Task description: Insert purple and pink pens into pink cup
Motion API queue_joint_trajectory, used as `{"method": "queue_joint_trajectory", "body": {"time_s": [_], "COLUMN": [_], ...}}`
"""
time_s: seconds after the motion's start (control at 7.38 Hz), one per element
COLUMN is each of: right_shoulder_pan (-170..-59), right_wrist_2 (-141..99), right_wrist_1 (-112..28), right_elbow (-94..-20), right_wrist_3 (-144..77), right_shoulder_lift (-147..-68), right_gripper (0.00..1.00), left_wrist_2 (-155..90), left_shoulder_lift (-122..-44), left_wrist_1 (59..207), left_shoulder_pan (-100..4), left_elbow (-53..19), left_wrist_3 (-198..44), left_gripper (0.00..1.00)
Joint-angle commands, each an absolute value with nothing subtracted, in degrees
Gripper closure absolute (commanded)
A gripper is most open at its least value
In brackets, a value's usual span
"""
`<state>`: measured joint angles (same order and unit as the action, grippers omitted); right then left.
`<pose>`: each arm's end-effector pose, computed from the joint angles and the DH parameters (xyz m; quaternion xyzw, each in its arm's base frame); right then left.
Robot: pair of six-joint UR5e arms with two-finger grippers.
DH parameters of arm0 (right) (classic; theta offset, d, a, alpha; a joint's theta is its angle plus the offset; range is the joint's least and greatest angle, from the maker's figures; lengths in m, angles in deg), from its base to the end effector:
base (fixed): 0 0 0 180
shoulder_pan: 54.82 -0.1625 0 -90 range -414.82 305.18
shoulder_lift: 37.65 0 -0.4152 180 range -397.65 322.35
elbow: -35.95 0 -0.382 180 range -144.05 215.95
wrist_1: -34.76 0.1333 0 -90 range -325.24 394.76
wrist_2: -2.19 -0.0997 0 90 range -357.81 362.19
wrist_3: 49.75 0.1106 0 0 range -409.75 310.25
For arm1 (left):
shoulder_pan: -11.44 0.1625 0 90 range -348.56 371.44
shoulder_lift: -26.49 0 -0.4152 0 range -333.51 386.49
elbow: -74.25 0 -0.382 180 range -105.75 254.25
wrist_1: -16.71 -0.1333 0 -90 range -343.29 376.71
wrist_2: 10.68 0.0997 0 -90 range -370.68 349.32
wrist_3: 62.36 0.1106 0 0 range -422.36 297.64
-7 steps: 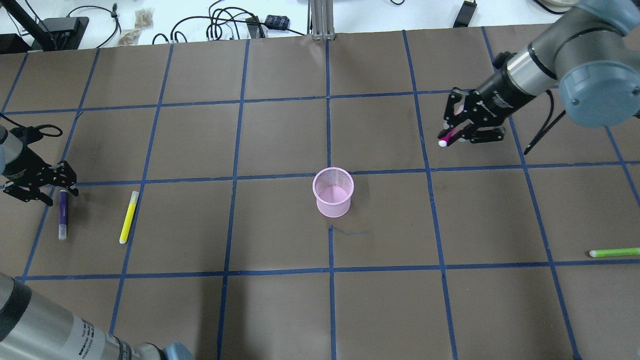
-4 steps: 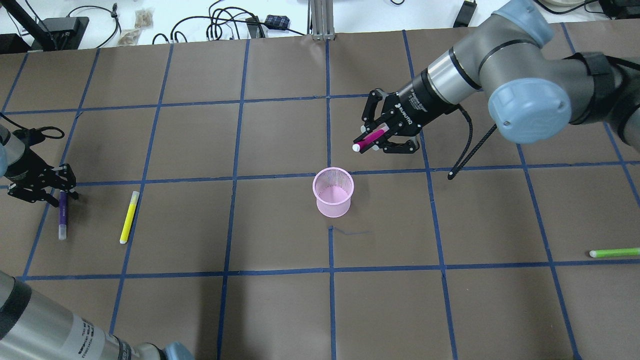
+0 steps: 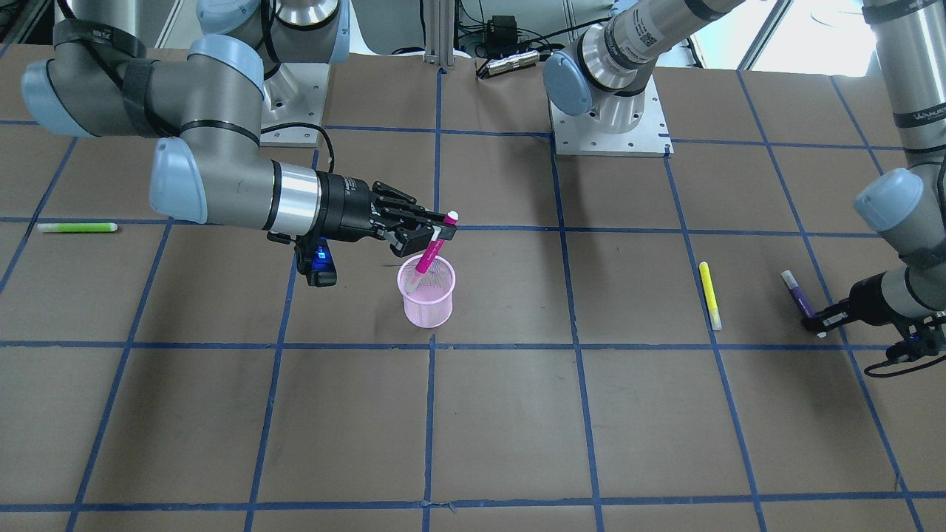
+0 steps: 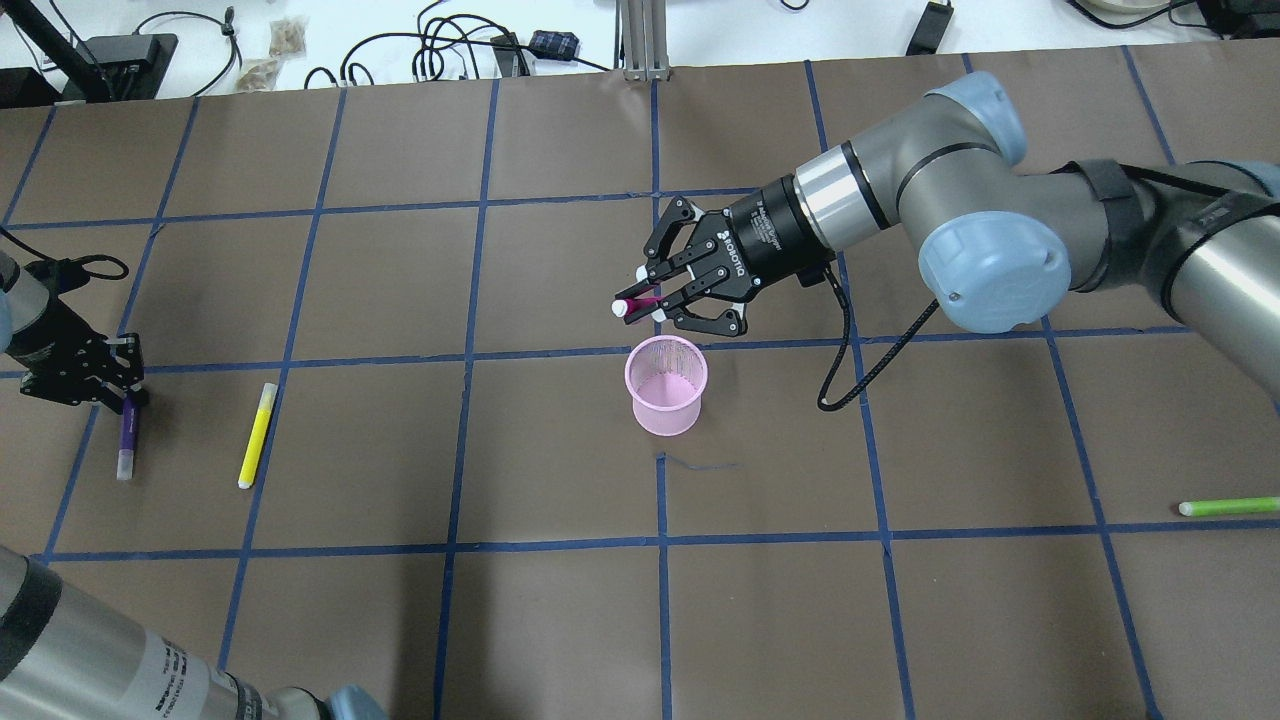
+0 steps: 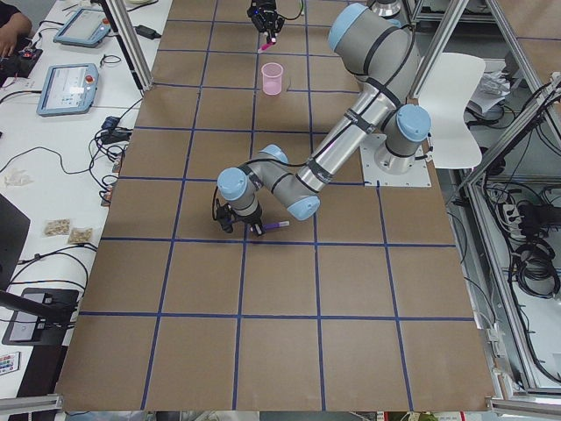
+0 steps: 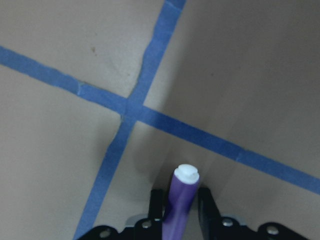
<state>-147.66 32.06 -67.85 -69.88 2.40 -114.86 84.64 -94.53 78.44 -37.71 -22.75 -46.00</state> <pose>0.2541 -0.4959 0.3040 0.4209 0.7498 0.3359 0.3844 0.2958 -0.5302 0.1576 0.2072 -0.9735 -0.0967 0.0000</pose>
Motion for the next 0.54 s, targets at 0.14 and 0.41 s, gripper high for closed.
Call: {"method": "queue_joint_trajectory", "body": {"time_s": [0.14,0.41], "right_shoulder_pan": [-149.4,-149.4], "right_wrist_2": [31.3,31.3], "right_wrist_1": [-68.0,-67.3], "right_elbow": [-70.0,-71.4], "right_wrist_3": [1.8,1.7], "right_shoulder_lift": [-110.8,-110.0], "right_gripper": [1.0,1.0], "left_wrist_2": [84.6,84.9], "left_shoulder_lift": [-91.1,-89.0], "left_wrist_1": [79.3,79.1], "left_shoulder_pan": [-39.8,-40.8], "left_elbow": [-22.0,-21.9], "left_wrist_3": [-47.3,-47.3], "left_gripper": [1.0,1.0]}}
